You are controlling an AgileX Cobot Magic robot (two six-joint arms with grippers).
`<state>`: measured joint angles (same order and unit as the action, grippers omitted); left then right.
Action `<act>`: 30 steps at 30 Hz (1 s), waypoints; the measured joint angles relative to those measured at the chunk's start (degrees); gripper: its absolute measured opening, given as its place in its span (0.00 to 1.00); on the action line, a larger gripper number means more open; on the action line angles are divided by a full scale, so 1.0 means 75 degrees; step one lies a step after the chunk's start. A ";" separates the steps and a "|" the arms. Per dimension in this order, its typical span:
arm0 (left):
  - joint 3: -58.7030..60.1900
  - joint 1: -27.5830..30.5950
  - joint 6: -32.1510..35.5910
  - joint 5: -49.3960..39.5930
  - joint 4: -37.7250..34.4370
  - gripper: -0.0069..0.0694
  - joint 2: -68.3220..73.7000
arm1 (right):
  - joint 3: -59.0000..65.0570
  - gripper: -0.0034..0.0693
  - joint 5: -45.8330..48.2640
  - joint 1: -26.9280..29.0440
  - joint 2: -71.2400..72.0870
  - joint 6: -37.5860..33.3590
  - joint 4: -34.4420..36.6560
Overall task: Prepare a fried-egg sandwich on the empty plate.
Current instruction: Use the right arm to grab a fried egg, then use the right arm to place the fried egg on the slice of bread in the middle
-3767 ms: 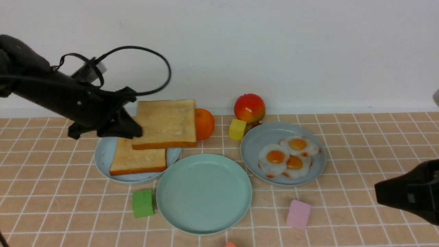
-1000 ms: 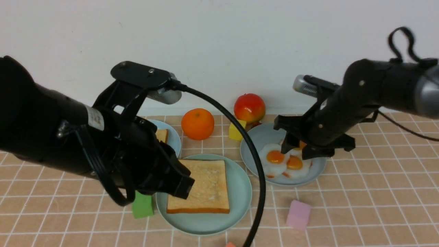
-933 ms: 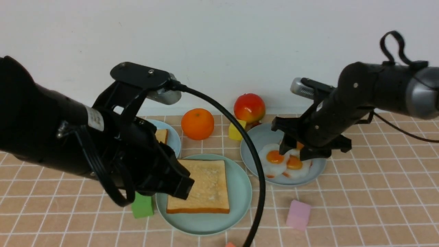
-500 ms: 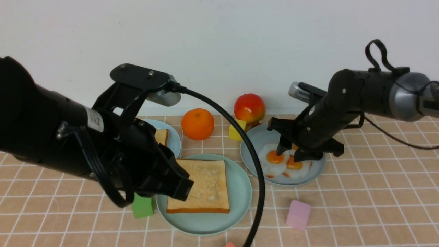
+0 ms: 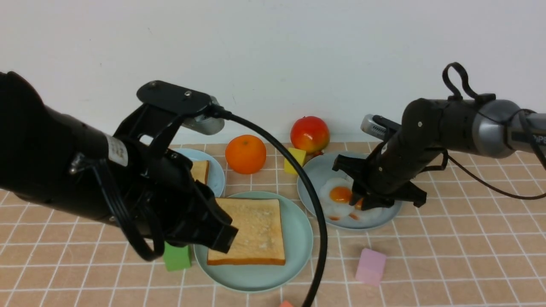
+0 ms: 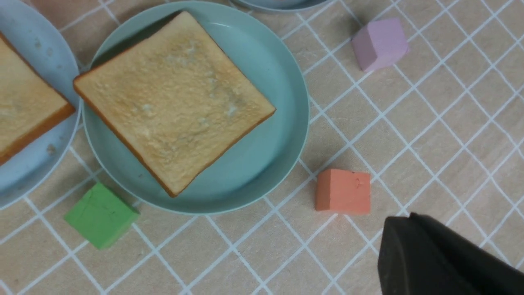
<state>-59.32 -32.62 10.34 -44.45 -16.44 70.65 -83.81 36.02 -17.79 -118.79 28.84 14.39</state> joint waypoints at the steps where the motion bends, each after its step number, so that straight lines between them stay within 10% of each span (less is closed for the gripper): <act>1: 0.0000 0.0000 0.0000 -0.0011 0.0015 0.07 0.0000 | 0.0000 0.14 -0.0008 0.0000 0.0000 0.0000 0.0000; 19: 0.0000 0.0000 -0.0935 -0.0503 0.0508 0.08 0.0000 | -0.0005 0.05 0.0327 -0.0010 0.1025 -0.1147 -0.0211; 30: 0.0000 0.0000 -0.2915 -0.1071 0.2192 0.09 0.0000 | -0.0005 0.05 0.0519 -0.1460 0.1295 -0.4163 0.2517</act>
<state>-59.32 -32.62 -11.52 -52.48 0.00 70.65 -83.85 39.92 -28.74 -109.08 -2.38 33.27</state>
